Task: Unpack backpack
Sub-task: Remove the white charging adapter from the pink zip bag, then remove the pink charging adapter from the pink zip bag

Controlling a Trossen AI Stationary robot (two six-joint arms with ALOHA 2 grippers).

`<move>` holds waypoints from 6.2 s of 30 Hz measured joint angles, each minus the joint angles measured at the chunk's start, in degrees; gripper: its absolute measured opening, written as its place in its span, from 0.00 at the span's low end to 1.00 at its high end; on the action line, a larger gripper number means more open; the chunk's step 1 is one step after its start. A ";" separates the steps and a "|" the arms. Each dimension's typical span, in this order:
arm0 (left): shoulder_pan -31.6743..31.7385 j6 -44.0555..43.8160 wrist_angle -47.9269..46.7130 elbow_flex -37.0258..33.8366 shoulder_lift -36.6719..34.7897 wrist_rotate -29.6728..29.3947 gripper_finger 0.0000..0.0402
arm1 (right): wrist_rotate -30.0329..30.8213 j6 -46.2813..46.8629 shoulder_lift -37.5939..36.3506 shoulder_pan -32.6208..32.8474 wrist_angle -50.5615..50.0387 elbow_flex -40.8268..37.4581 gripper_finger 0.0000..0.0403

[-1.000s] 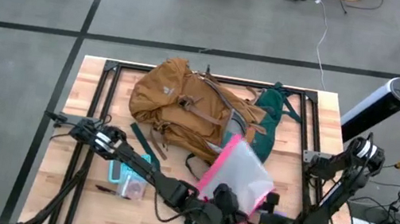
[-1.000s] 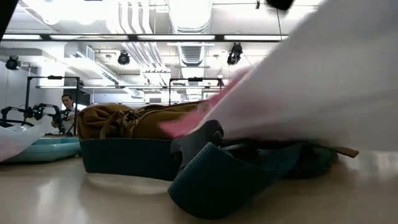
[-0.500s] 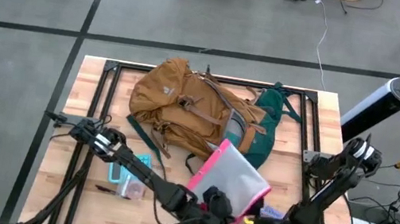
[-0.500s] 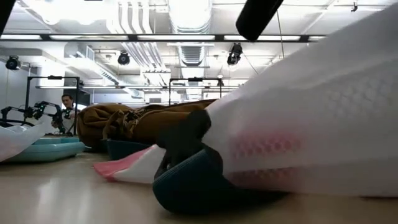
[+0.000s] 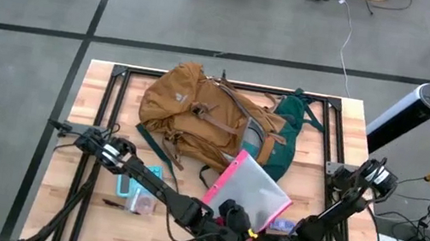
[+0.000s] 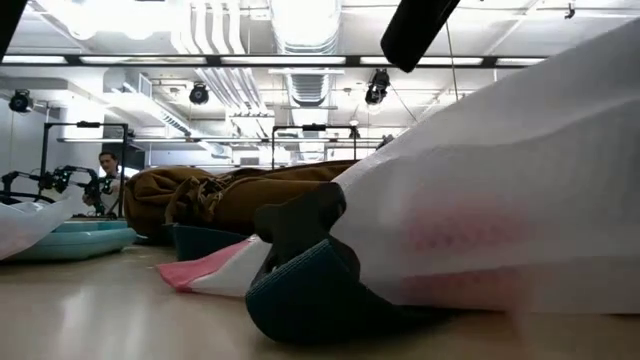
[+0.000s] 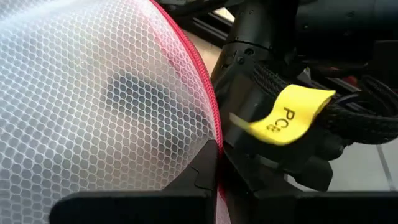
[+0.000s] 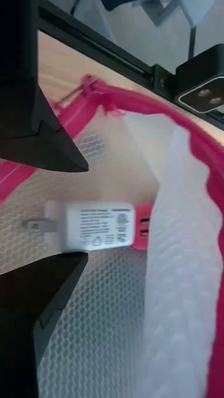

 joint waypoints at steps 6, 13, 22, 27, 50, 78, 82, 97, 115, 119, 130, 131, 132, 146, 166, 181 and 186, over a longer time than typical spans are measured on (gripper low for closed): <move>0.01 -0.62 -2.01 -0.06 0.07 0.22 0.00 | 0.09 0.39 2.74 -0.62 2.72 0.03 0.51; -0.04 -0.96 -2.58 -0.06 0.08 -0.48 0.00 | 0.15 -1.22 3.07 -2.34 6.05 -0.08 0.51; -0.15 -1.32 -2.71 -0.06 0.06 0.34 0.00 | 0.58 -6.55 3.09 -4.35 9.38 -0.17 0.51; -0.15 -0.94 -2.49 -0.06 0.04 0.27 0.00 | 0.36 -7.61 3.09 -4.98 12.07 -0.17 0.41; 0.10 -1.42 -3.76 0.07 -0.44 -0.60 0.00 | -1.65 -2.43 -4.85 -1.67 -7.68 -0.42 0.02; -0.06 -1.43 -5.93 -0.23 -0.27 0.26 0.00 | -4.91 0.56 2.07 -3.40 -0.62 -0.34 0.54; -0.06 -1.82 -5.47 -0.22 -0.27 -0.12 0.00 | -2.90 0.39 0.83 -2.81 -1.13 -0.41 0.33; -0.08 -2.43 -4.78 -0.04 -0.29 -1.30 0.00 | -5.94 7.33 -13.66 4.00 -29.38 -0.45 0.24; -0.08 -0.83 -1.45 -0.04 -1.28 -1.67 0.00 | -3.79 23.89 -18.16 11.25 -39.69 -0.57 0.74; -0.33 0.36 4.98 -0.04 -1.18 -1.35 0.00 | 4.91 17.41 -17.50 10.63 -29.41 -0.41 0.76; -0.48 -2.83 1.02 -3.51 -0.84 -0.78 0.00 | 4.14 14.74 -11.29 7.67 -23.40 -0.43 0.65; -0.56 -1.94 2.38 -3.77 -0.84 -0.80 0.00 | 4.03 14.27 -10.72 7.41 -22.34 -0.43 0.64; -0.66 -1.53 3.37 -3.82 -0.84 -0.78 0.00 | 4.03 13.63 -10.15 7.19 -20.67 -0.45 0.64; 1.63 2.62 6.76 -3.01 -0.69 2.38 0.00 | 6.04 11.42 -6.86 5.61 -13.52 -0.43 0.67; 2.20 2.08 9.01 -3.12 -0.69 2.01 0.00 | -8.11 -0.03 -2.94 -0.55 -14.72 -0.72 0.66; 2.19 -1.05 -0.13 -3.14 -0.64 1.37 0.00 | -9.97 -0.57 -12.88 0.01 -22.28 -0.83 0.31; 2.08 -1.84 -7.57 -2.66 -2.21 1.03 0.00 | -10.33 6.51 -22.14 3.26 -37.07 -0.83 0.31</move>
